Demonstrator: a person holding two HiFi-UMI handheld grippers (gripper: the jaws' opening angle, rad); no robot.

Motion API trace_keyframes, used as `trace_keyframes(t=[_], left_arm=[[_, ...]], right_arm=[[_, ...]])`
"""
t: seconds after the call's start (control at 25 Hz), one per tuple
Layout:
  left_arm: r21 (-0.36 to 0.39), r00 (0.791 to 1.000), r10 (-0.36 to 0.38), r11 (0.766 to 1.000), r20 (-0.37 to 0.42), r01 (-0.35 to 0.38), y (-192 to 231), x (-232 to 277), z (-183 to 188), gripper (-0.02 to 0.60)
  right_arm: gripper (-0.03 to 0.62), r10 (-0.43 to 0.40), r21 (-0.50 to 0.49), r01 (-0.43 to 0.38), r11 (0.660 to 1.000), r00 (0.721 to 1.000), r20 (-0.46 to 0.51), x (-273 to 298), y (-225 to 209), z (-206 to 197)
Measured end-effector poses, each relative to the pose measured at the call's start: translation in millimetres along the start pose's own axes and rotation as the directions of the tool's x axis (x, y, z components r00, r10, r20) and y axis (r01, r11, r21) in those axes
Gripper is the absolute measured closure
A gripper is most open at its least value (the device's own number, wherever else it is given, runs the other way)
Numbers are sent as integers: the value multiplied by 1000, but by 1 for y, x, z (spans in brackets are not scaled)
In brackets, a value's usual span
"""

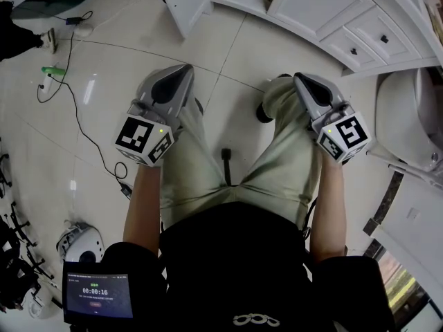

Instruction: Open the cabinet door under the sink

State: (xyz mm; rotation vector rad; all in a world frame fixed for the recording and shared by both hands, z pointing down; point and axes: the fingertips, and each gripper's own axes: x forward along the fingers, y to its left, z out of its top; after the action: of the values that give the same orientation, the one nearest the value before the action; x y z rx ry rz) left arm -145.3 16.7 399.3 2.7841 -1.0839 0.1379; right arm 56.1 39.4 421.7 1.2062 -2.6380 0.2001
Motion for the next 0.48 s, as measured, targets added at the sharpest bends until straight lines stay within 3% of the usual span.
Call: trace_keyframes(t=[0.48], left_arm=[[2,1000,3,1000,-1,-3,0,-1,-1,565]], right_arm=[[603,-6,-1,6,1000,1000,1,0,0,0]])
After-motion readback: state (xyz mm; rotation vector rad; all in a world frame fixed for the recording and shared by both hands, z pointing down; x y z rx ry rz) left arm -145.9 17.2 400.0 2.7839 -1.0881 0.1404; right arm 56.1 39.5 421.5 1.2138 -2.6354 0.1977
